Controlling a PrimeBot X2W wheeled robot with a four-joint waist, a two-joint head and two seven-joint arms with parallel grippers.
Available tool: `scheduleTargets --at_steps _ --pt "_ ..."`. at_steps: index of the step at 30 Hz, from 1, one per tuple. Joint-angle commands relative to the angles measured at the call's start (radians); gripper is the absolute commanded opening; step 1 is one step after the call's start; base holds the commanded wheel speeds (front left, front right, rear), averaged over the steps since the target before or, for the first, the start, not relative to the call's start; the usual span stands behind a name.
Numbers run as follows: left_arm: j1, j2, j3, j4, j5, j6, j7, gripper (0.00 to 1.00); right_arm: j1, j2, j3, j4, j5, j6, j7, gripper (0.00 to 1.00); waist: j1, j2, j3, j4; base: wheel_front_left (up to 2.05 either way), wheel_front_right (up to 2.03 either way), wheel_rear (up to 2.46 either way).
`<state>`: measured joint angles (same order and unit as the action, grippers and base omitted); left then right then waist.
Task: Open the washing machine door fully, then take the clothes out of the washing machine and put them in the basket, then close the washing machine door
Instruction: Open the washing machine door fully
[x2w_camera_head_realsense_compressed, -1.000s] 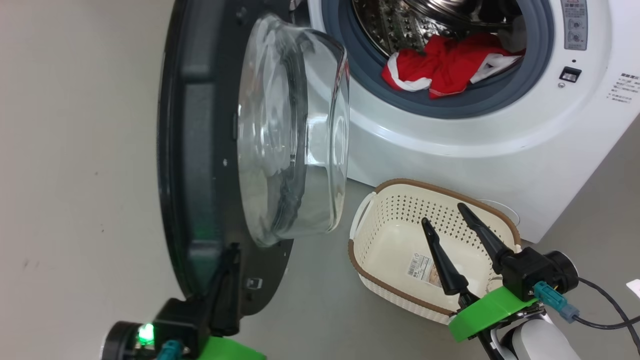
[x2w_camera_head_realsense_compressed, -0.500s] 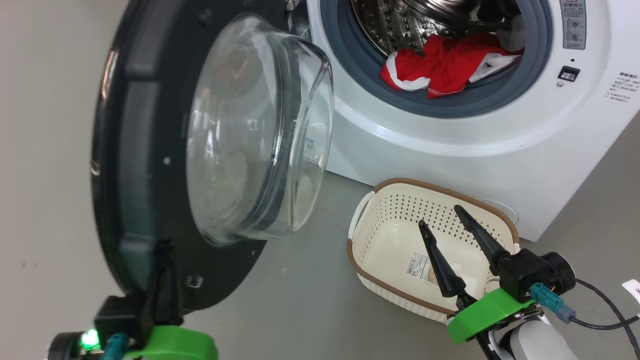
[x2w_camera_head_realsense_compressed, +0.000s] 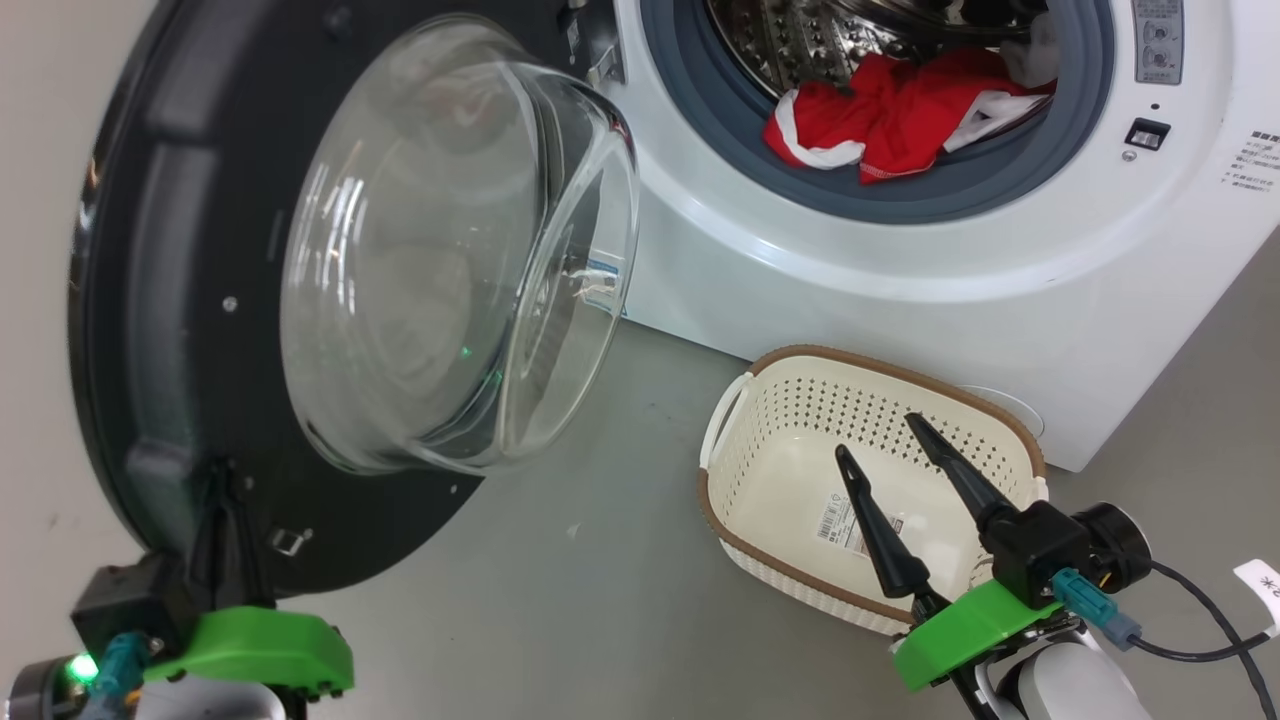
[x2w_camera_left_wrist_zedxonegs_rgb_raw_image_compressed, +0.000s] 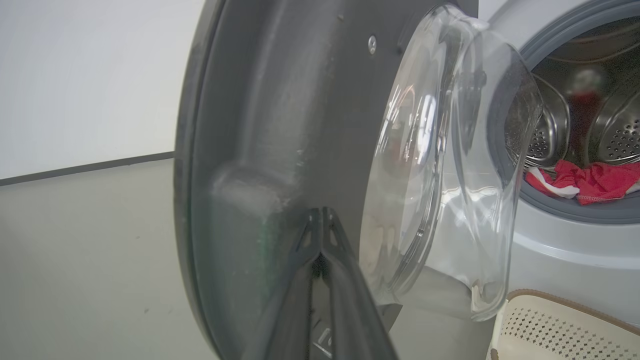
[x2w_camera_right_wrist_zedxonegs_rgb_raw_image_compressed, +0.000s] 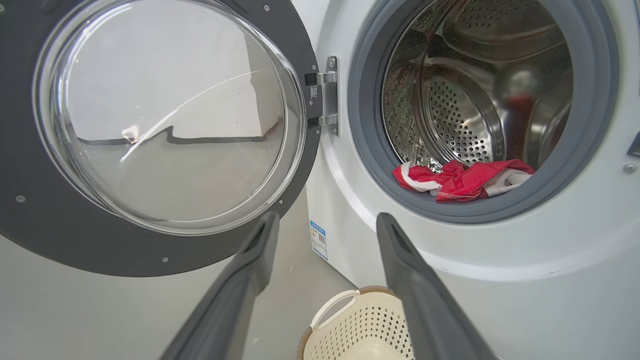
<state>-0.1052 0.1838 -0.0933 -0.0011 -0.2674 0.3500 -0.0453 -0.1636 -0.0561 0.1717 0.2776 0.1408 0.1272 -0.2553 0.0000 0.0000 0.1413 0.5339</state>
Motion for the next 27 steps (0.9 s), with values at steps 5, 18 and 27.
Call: scheduleTargets --at_steps 5,18,27 --pt "-0.081 0.046 0.077 0.050 -0.022 -0.010 -0.038 0.00 -0.015 0.006 0.032 -0.011 -0.025 0.003 -0.006 1.00 0.0000 0.0000 0.013 0.001 0.00 0.00 0.00" --pt "-0.159 0.082 0.116 0.210 -0.045 -0.023 -0.096 0.00 -0.030 0.006 0.054 0.015 -0.043 0.003 -0.006 1.00 0.0000 0.0000 0.014 -0.006 0.00 0.00 0.00" --pt "-0.240 0.111 0.139 0.326 -0.069 -0.040 -0.130 0.00 -0.033 0.006 0.059 0.005 -0.061 0.003 0.010 1.00 0.0000 0.0000 0.029 -0.011 0.00 0.00 0.00"
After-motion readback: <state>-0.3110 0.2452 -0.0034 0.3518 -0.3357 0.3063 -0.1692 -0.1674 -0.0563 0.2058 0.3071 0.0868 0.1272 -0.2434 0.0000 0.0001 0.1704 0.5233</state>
